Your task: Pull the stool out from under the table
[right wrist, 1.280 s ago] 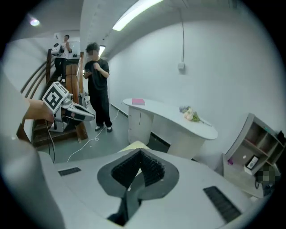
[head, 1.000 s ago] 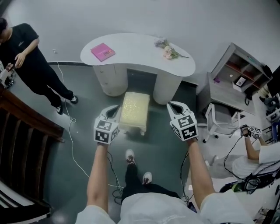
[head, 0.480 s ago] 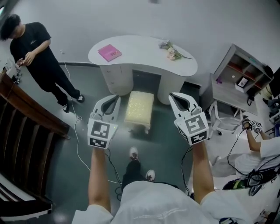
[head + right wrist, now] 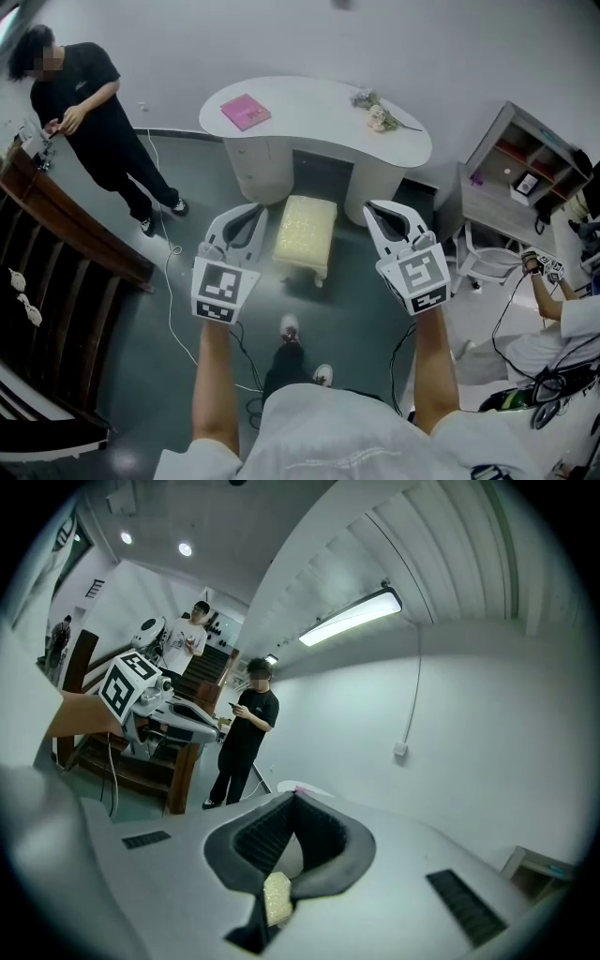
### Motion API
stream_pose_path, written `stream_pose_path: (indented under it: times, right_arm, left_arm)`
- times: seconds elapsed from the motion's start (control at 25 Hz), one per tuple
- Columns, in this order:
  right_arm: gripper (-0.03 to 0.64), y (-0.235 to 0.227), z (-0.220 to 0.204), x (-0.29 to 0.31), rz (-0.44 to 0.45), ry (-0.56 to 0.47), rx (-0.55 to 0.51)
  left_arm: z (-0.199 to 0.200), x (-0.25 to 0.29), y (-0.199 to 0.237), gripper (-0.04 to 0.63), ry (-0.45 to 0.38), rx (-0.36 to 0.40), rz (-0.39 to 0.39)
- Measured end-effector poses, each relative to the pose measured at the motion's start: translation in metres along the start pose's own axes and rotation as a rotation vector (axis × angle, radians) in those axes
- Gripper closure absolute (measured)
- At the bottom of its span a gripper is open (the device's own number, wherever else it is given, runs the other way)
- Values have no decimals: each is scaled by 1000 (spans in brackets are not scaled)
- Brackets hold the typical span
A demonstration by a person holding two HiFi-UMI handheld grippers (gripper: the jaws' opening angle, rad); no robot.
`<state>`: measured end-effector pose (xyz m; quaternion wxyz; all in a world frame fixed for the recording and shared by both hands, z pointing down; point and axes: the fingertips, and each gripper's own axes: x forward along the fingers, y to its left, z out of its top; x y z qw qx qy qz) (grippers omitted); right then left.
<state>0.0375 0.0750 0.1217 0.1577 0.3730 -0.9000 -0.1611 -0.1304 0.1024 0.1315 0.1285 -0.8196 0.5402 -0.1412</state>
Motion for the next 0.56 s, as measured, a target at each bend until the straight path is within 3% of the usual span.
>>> stream_pose_path:
  times: [0.56]
  right_arm:
    - [601, 12, -1, 16, 43, 5, -3]
  left_arm:
    - [-12, -10, 11, 575, 39, -31, 36]
